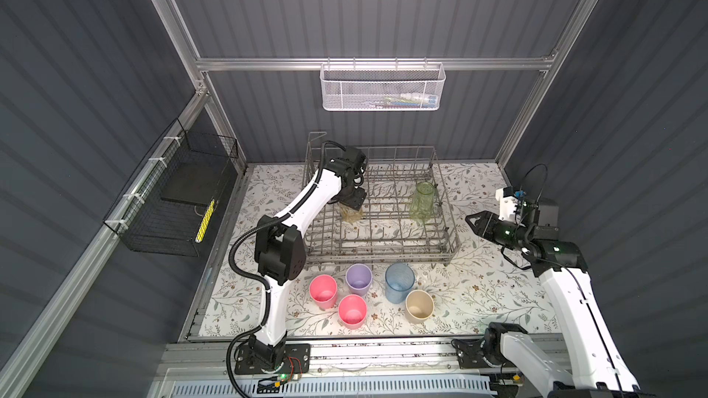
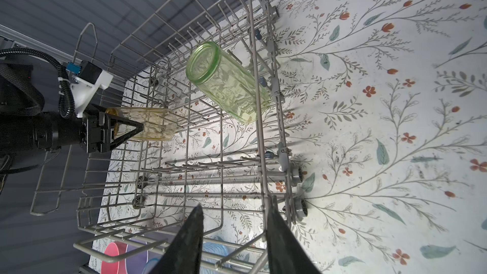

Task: Load cups into a dish rack
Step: Place the cup upside down at the dish rack.

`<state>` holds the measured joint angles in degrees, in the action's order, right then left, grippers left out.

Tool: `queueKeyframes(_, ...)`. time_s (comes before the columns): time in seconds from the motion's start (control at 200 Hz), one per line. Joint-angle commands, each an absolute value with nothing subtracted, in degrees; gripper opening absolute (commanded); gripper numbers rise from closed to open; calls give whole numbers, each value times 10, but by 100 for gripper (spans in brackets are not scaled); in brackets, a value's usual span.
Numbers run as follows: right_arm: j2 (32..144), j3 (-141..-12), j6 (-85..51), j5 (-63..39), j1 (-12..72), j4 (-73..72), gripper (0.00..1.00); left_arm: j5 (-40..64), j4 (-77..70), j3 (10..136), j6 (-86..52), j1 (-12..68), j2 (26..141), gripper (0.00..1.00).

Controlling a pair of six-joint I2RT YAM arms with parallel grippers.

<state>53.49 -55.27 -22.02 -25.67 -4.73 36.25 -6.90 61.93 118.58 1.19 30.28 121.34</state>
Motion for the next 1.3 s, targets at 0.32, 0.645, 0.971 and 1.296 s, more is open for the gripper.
queueKeyframes(0.32, 553, -546, -221, -272, -51, 344, 41, -76, 638, 1217, 25, 301, 1252, 68)
queueKeyframes(0.645, 556, -553, -225, -281, -51, 345, 42, -49, 623, 1214, 21, 301, 1234, 88)
queueKeyframes(0.971, 548, -561, -226, -283, -51, 351, 42, -37, 608, 1208, 21, 301, 1196, 96)
queueKeyframes(1.296, 532, -567, -219, -285, -49, 365, 43, -58, 602, 1197, 22, 301, 1165, 100)
